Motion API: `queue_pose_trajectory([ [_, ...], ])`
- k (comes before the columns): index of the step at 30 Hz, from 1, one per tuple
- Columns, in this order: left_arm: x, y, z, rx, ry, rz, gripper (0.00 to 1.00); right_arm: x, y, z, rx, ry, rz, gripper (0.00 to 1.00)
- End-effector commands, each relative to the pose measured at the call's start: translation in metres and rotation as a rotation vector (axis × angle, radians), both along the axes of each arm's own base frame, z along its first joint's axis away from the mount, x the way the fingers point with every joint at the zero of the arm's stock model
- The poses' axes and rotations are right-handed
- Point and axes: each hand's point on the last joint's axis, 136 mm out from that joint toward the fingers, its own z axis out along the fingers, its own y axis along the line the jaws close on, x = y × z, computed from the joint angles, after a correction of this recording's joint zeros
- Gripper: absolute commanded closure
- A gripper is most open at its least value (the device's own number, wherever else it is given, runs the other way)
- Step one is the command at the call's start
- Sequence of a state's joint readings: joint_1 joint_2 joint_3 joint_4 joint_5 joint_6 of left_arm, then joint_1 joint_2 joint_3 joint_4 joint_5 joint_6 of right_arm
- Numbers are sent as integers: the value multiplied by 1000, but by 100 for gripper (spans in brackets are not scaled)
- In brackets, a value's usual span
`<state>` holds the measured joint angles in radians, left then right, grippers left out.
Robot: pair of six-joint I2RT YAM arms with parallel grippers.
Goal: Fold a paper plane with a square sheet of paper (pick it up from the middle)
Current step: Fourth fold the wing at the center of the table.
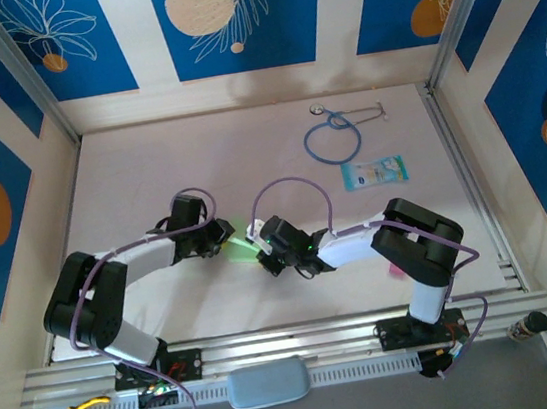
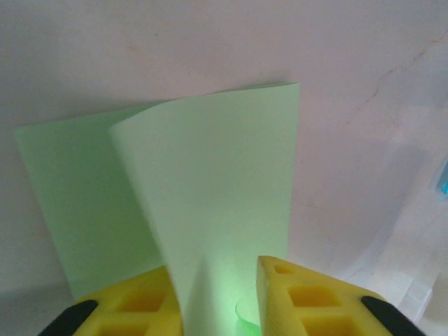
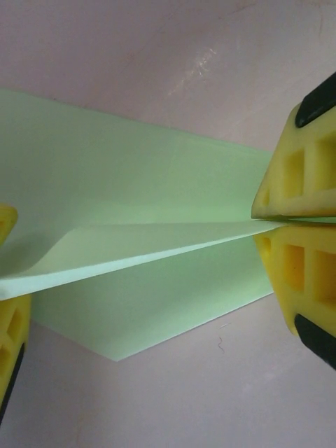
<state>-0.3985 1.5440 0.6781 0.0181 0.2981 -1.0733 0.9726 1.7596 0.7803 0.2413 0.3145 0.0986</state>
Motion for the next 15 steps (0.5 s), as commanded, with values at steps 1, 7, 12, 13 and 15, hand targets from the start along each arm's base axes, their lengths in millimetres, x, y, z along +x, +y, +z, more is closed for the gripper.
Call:
queue_pose_trajectory([
  [1,3,-2,5,-24,-5,-8,77,0,7,12,35,-34,26,88],
  [7,2,-3,6,-38,-3,-7,80,1,12,15,38,-46,45,84],
  [12,2,-5,6,-51,-2,-4,80,4,12,13,-1,-65,46,82],
  [13,2,-5,6,-53,0,-3,80,4,12,12,-8,-67,49,82],
  [15,3,-5,8,-57,-5,-3,80,4,13,12,-18,-74,55,81],
])
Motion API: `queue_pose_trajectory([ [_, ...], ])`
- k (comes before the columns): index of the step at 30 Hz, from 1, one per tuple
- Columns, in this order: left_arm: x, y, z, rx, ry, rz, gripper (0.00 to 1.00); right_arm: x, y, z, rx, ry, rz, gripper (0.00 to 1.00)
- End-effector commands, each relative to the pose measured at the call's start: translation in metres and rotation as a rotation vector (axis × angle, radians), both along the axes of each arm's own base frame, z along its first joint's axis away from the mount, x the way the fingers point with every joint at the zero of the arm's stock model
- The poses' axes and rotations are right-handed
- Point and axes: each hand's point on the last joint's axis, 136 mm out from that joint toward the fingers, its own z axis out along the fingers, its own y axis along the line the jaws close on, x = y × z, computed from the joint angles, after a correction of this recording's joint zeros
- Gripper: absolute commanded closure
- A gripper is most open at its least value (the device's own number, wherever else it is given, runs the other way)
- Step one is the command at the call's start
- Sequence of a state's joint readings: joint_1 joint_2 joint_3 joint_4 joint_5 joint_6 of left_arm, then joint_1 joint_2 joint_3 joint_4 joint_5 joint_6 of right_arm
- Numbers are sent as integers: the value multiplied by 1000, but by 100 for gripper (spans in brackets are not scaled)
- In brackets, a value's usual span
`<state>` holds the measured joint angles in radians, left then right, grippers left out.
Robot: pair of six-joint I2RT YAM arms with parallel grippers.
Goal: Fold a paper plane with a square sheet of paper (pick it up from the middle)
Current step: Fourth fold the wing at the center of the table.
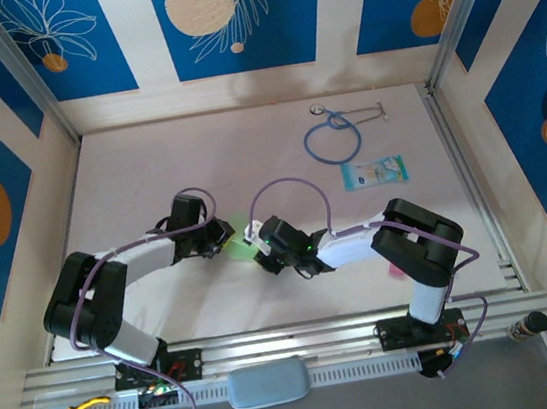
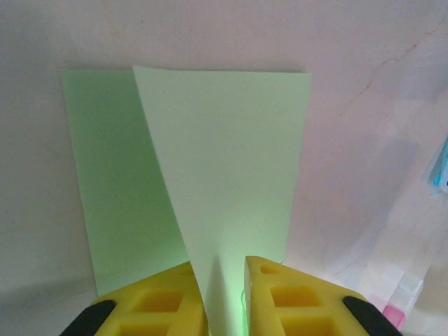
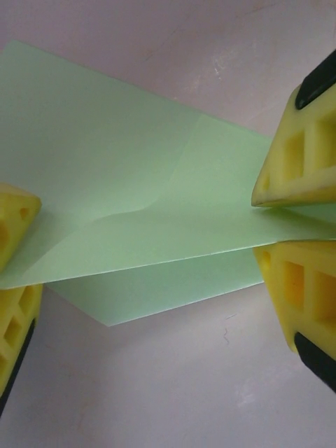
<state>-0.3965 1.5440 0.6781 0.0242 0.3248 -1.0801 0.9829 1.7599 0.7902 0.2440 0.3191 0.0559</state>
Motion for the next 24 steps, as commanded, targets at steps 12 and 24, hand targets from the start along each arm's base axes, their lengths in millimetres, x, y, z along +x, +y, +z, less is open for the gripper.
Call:
queue_pose_trajectory([
  [12,5,-5,8,-69,-12,14,95,8,12,6,-84,-99,30,78],
  [24,5,-4,10,-68,-12,26,95,16,11,13,-121,-170,-25,74],
])
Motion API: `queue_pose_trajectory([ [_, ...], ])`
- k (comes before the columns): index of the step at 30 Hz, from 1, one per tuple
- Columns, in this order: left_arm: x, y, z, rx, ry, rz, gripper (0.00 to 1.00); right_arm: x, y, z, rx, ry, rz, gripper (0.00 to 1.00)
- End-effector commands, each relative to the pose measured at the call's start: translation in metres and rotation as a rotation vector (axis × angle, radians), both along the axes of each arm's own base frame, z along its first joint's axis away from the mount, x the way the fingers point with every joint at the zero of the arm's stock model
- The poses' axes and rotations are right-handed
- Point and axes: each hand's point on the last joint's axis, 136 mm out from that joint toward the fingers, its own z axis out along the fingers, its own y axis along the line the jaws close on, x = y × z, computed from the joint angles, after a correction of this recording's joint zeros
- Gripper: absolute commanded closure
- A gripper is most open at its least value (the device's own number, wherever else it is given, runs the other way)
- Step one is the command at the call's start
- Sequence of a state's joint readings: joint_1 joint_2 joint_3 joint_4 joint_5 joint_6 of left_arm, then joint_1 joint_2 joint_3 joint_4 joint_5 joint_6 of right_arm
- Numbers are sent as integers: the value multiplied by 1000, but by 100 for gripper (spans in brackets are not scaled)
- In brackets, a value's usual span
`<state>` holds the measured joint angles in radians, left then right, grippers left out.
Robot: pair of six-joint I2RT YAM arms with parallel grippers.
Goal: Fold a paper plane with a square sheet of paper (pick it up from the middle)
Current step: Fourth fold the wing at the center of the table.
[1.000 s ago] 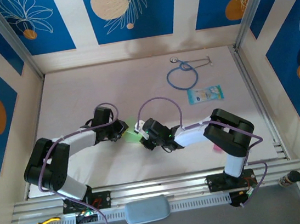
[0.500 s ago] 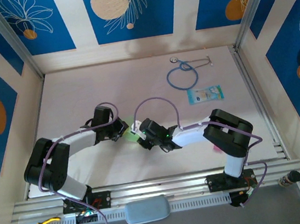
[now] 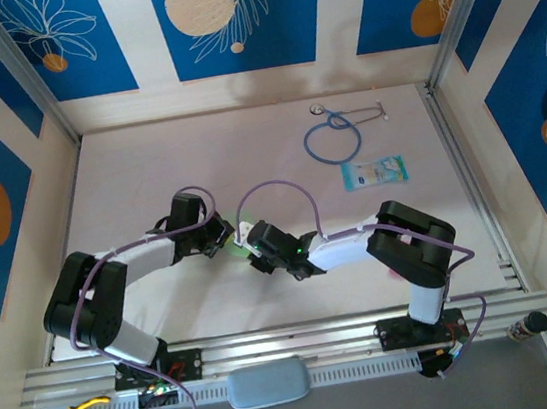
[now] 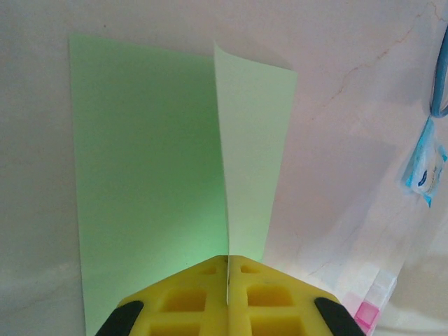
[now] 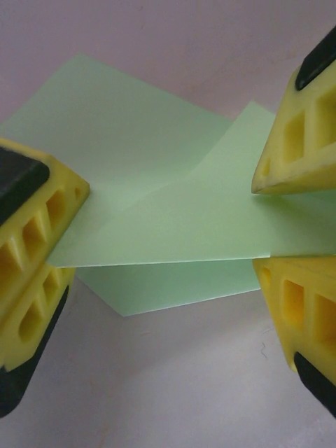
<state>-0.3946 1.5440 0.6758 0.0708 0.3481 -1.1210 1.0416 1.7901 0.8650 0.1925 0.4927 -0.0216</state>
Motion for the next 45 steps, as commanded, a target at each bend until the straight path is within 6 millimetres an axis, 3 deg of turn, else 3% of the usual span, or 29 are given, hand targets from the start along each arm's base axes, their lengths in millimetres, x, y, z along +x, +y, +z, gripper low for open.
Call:
queue_pose_trajectory([
  [1,0,2,4,-18,-1,9,95,6,3,4,-8,-29,-21,74],
  [14,-1,3,5,-18,-4,20,92,4,3,-1,-8,-1,-28,90],
  [18,1,5,12,-12,-27,28,84,4,0,-4,8,26,-58,95],
  [21,2,11,18,17,-50,42,66,5,-2,-5,37,58,-82,97],
  [25,-1,26,23,78,-75,79,57,2,-1,-4,97,110,-93,98],
  [29,-5,36,26,113,-97,102,58,2,-2,-1,184,187,-129,98],
  [34,-9,38,18,116,-83,102,68,3,-5,1,273,267,-171,98],
  [45,-7,16,8,49,-64,-3,90,6,-14,15,511,460,-211,98],
])
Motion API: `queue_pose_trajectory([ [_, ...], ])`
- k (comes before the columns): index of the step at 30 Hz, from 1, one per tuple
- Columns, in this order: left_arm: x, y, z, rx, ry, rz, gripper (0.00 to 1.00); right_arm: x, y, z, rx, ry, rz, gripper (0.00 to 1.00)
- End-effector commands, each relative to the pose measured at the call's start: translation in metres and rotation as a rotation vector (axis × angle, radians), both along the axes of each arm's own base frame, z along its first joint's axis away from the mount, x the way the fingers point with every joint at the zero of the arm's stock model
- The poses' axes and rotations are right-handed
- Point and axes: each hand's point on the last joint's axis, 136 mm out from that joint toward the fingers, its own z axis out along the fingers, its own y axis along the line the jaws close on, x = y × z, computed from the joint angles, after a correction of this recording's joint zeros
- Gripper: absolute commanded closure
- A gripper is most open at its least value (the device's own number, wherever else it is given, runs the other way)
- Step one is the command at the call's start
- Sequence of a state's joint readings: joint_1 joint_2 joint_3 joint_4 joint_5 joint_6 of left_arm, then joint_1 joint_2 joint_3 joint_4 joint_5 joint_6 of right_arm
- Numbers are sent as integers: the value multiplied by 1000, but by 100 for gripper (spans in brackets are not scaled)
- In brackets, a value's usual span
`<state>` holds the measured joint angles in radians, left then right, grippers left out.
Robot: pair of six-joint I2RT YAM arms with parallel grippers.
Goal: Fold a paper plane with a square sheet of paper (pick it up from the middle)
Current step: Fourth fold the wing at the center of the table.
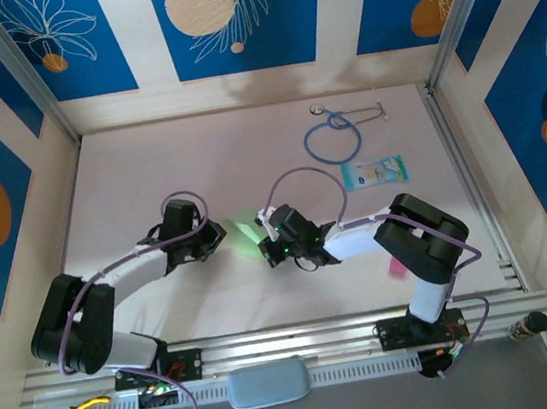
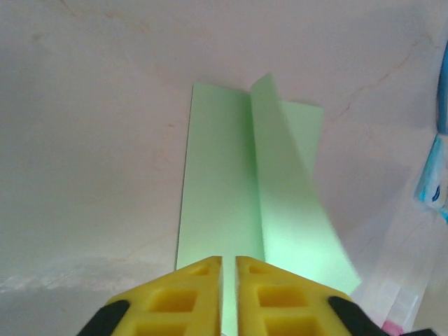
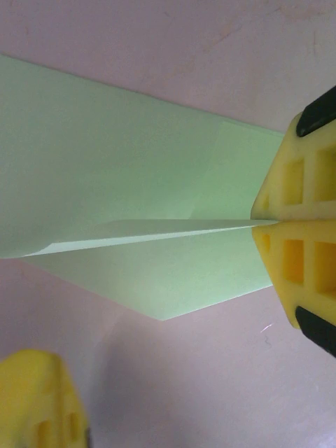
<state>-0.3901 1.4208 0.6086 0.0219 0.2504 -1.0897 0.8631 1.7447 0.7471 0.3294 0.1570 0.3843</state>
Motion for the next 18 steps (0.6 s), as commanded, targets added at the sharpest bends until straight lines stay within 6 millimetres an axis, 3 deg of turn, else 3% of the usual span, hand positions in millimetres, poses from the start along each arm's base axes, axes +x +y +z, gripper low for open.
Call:
queue_pose_trajectory([
  [1,5,-11,2,-39,-11,-59,90,-3,7,18,165,90,3,98],
  [18,15,-37,-3,-104,-4,-141,91,-1,1,5,238,214,-61,98],
])
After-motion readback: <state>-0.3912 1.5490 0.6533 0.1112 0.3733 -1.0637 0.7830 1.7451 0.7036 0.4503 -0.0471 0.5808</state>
